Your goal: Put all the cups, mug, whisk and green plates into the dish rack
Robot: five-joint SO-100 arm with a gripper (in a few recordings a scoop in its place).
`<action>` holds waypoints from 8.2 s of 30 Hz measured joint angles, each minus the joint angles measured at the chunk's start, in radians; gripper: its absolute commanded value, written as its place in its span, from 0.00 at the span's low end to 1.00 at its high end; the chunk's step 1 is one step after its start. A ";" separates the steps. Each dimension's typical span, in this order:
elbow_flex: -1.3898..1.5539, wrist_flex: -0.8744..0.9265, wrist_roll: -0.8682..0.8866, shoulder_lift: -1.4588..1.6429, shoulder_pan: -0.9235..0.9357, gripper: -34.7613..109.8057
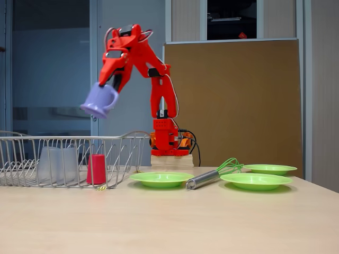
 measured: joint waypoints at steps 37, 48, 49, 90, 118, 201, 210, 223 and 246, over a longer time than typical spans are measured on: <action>-0.383 0.014 -0.094 -0.489 0.060 0.31; -0.394 0.014 -0.110 -0.528 0.057 0.31; -0.394 0.014 -0.112 -0.532 0.057 0.31; -0.457 0.011 -0.130 -0.664 0.044 0.32; -0.499 0.038 -0.143 -0.744 0.025 0.44; 0.824 -0.522 0.046 0.058 -0.785 0.49; 0.822 -0.627 0.049 -0.083 -0.792 0.48; 0.741 -0.653 0.058 -0.212 -0.761 0.44; 0.678 -0.647 0.163 -0.276 -0.741 0.24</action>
